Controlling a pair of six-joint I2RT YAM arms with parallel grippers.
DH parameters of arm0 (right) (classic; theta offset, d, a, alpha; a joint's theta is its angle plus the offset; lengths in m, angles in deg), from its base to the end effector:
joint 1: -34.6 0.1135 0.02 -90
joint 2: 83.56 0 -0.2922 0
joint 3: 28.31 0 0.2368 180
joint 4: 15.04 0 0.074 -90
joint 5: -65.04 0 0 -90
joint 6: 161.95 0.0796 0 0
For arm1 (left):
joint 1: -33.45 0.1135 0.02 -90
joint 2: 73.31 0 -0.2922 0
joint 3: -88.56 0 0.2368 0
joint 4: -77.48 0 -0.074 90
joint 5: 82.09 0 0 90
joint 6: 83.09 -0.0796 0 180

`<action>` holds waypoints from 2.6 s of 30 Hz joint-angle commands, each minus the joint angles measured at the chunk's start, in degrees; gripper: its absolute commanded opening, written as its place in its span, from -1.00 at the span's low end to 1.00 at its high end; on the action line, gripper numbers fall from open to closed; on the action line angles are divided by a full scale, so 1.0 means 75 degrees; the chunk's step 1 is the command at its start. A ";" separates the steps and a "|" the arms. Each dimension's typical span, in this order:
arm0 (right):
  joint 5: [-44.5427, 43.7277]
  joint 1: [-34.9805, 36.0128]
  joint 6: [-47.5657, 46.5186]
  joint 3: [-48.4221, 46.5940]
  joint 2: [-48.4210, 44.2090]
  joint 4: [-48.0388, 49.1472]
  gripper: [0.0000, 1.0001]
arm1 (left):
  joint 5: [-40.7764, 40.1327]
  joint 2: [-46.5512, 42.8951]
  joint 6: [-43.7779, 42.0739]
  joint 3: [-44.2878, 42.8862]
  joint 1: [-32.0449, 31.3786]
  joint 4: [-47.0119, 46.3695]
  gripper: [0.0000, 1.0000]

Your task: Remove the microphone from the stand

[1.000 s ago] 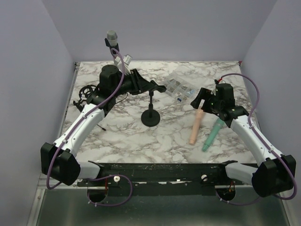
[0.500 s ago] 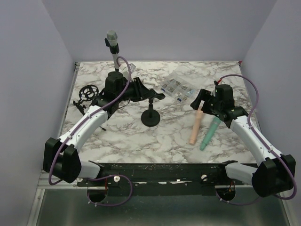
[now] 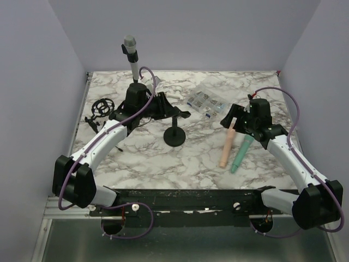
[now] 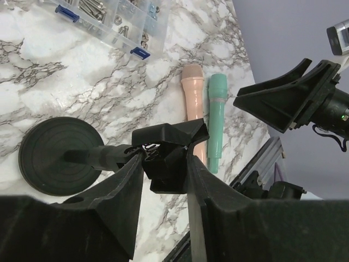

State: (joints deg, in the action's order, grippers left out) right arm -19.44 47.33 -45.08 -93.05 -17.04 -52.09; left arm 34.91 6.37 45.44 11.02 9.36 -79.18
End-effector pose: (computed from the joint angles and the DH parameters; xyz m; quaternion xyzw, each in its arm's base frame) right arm 0.2516 0.0647 0.2781 0.0902 0.8966 0.1870 0.3911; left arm 0.2912 -0.1698 0.3298 0.0203 0.8314 -0.4384 0.3408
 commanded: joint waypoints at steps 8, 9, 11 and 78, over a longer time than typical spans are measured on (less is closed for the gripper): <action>0.0130 -0.0023 -0.0184 0.0142 -0.0251 -0.0041 0.71 | -0.0590 -0.0521 -0.1199 -0.0668 0.0014 0.1198 0.50; 0.0133 -0.0028 -0.0165 0.0142 -0.0290 -0.0041 0.71 | -0.0564 -0.0604 -0.1262 -0.0696 0.0014 0.1193 0.57; 0.0131 -0.0022 -0.0171 0.0154 -0.0349 -0.0058 0.71 | -0.0522 -0.0746 -0.1348 -0.0744 0.0011 0.1214 0.70; 0.0409 -0.0022 -0.0208 0.0096 -0.0386 0.0053 0.72 | -0.3607 -0.0030 -0.4218 -0.0254 -0.1852 0.0391 -0.31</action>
State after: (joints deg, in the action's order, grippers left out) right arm -16.75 47.33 -46.11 -92.53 -19.48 -52.22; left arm 8.36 5.71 15.21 11.47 -4.19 -78.00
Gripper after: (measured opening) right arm 0.859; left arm 0.449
